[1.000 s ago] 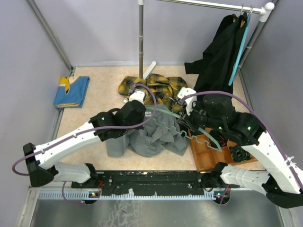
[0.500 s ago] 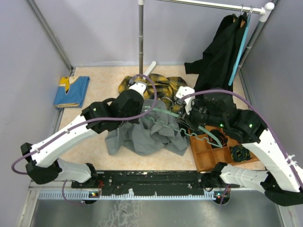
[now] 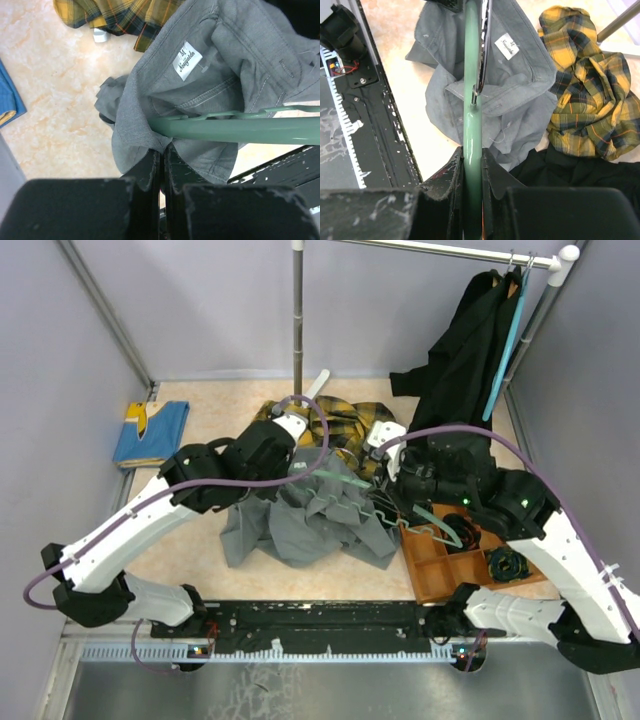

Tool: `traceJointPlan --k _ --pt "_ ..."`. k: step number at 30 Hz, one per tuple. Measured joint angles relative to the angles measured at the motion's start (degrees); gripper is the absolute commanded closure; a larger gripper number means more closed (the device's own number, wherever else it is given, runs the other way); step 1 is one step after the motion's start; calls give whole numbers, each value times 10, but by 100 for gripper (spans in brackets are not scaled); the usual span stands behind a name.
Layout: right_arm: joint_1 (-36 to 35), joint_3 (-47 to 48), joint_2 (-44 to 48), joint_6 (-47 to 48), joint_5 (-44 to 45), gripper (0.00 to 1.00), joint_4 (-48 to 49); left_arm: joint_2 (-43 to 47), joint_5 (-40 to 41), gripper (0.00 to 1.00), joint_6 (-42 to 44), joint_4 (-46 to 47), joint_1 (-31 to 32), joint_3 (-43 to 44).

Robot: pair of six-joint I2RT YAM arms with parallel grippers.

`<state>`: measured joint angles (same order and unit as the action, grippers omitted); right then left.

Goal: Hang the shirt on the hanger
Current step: Hang the shirt on the hanger.

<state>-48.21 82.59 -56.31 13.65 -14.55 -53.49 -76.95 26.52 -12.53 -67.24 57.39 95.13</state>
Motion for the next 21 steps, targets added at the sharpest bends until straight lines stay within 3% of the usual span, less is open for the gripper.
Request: traceJointPlan --k 10,21 --pt "-1 40 -45 -23 55 100 -70 -10 31 100 -19 -39 -5 -14" --pt "-1 56 -33 -49 34 100 -81 -5 23 100 -36 -47 -5 -50"
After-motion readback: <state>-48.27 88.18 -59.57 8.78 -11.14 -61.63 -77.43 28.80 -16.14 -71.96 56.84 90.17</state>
